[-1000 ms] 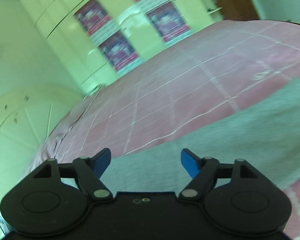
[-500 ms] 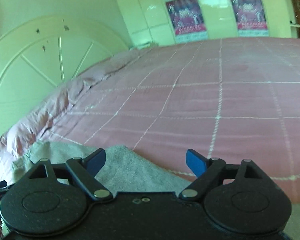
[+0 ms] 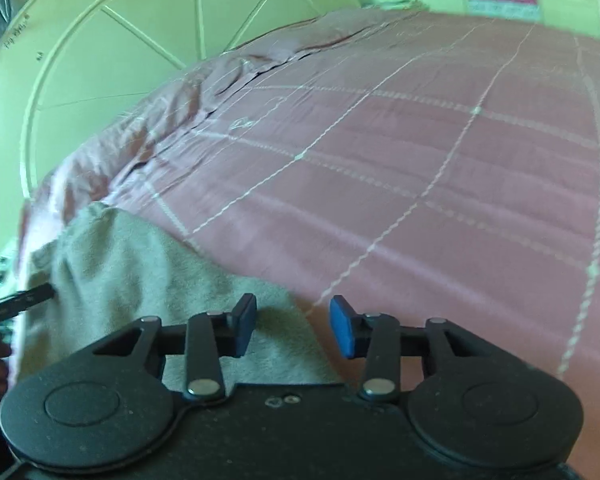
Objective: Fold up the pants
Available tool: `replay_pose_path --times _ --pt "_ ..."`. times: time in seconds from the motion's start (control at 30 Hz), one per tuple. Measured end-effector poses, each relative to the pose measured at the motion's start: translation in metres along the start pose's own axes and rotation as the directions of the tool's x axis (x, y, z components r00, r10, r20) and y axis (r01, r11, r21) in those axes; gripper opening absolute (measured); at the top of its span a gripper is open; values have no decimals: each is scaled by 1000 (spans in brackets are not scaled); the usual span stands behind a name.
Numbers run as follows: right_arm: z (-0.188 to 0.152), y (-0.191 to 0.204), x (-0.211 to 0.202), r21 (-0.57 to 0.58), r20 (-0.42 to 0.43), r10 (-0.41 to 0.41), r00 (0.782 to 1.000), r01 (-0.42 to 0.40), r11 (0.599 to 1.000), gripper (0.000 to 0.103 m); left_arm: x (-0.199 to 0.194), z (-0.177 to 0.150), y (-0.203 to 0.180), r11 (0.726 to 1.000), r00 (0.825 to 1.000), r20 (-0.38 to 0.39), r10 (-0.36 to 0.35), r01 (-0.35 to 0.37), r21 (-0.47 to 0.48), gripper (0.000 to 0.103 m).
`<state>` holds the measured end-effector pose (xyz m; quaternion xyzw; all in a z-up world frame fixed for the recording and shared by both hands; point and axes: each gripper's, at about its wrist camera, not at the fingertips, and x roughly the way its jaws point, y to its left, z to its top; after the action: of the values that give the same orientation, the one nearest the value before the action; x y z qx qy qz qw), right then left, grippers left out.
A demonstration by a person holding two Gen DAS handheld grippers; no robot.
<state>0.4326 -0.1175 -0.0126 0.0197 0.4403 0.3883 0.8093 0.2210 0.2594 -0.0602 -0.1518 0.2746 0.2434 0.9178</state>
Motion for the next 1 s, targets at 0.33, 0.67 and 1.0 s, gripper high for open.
replay_pose_path --times 0.33,0.67,1.0 --pt "5 7 11 -13 -27 92 995 -92 996 17 1 -1 -7 1000 999 29 -25 25 -13 74" --pt "29 42 -12 -173 129 -12 992 34 984 0 -7 4 7 992 988 127 -87 97 -76 35" --pt "-1 10 -7 45 161 -215 963 211 976 25 -5 -2 19 997 991 118 61 -54 -57 96"
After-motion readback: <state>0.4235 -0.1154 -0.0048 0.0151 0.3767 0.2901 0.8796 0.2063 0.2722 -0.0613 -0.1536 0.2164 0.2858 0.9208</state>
